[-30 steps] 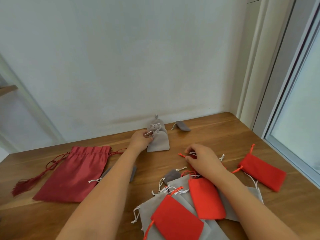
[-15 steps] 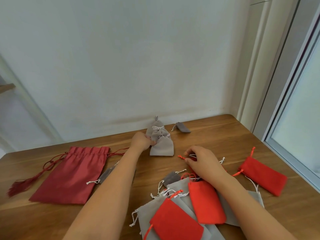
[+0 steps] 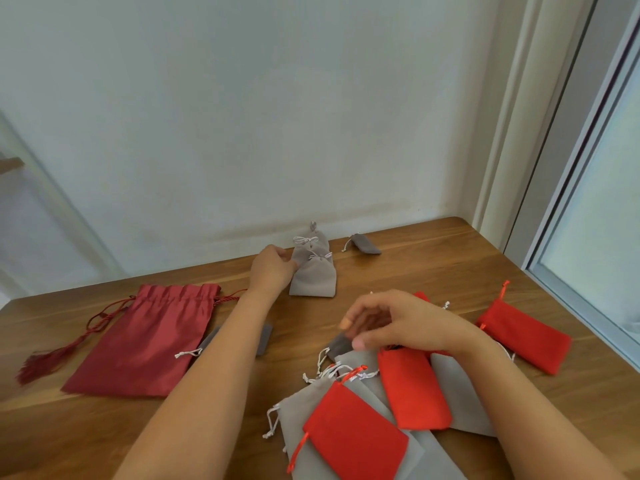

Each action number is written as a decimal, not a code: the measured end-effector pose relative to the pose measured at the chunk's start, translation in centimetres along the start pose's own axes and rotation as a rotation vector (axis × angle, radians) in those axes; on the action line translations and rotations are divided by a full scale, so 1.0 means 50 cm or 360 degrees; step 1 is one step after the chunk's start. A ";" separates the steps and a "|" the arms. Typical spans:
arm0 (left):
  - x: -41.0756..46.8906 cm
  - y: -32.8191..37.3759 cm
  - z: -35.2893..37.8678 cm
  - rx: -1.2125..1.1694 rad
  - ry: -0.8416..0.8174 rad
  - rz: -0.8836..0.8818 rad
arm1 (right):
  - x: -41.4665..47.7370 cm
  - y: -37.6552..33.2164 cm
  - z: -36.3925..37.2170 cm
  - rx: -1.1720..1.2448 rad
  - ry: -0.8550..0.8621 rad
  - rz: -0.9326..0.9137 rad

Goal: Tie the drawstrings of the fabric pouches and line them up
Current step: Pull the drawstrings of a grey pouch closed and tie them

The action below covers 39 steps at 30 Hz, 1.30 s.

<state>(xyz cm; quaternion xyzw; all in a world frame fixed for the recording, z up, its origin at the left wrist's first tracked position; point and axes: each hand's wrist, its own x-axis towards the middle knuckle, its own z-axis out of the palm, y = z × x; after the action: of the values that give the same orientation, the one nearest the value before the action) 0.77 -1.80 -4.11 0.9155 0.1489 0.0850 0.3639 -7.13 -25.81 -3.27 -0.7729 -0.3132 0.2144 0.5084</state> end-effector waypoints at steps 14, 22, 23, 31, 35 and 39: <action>-0.289 0.018 -0.089 -0.0058 -0.1201 0.0363 | -0.010 0.005 -0.022 -0.0089 0.0006 0.0041; -0.304 -0.040 -0.110 0.0279 -0.1129 0.0180 | 0.000 0.037 -0.019 -0.0130 0.0052 0.0110; -0.306 -0.043 -0.109 0.0318 -0.1131 0.0180 | 0.000 0.035 -0.017 -0.0162 0.0073 0.0102; -0.301 -0.015 -0.137 -0.0176 -0.0668 0.0298 | -0.001 -0.021 0.025 0.0057 0.0193 -0.0140; -0.293 0.025 -0.158 -0.0618 -0.0407 0.0322 | 0.003 -0.014 0.048 -0.0175 -0.0067 -0.0103; -0.290 0.059 -0.163 -0.0934 -0.0015 0.0460 | 0.013 0.009 0.046 -0.0324 -0.0006 0.0016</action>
<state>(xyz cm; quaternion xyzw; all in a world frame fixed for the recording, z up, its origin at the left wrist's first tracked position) -14.40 -3.46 3.13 0.7837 -0.0151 0.1710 0.5970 -8.04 -24.01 -4.60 -0.8217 -0.3305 0.1855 0.4256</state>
